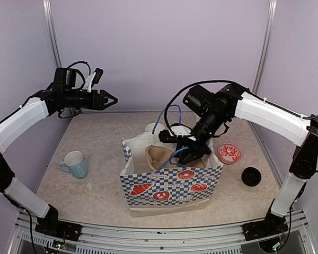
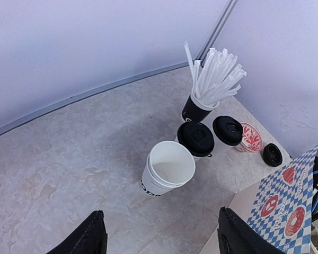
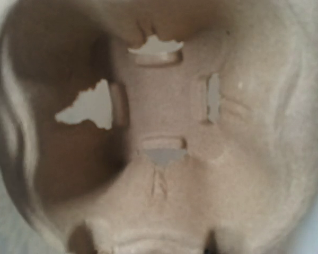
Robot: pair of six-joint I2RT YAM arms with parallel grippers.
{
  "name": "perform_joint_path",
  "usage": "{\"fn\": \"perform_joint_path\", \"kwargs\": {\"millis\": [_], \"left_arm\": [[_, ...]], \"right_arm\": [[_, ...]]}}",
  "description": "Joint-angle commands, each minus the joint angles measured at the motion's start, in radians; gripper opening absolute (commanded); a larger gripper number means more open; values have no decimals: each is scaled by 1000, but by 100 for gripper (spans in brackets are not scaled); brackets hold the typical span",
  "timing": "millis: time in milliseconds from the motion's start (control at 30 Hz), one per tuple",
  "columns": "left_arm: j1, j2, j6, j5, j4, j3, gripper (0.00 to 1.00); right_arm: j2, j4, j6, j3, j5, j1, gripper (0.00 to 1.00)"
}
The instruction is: Pack the takeout coffee
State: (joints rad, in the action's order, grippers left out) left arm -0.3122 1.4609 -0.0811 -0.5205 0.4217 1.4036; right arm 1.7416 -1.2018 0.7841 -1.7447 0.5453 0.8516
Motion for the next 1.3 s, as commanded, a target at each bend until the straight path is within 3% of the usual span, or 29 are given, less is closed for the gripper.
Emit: {"fn": "perform_joint_path", "kwargs": {"millis": [0,600,900,1267], "left_arm": [[47,-29,-50,-46,-108,-57,70],[87,-36,-86,-40,-173,-126,70],[86,-40,-85,-35,-176,-132,70],[81,-54,-85,-33,-181,-138,70]], "right_arm": [[-22,34,-13,52,-93,27,11],[-31,147,-53,227,-396,128,11],[78,91,-96,196,-392,138,15],[91,150,-135,267,-388,154,19]]}}
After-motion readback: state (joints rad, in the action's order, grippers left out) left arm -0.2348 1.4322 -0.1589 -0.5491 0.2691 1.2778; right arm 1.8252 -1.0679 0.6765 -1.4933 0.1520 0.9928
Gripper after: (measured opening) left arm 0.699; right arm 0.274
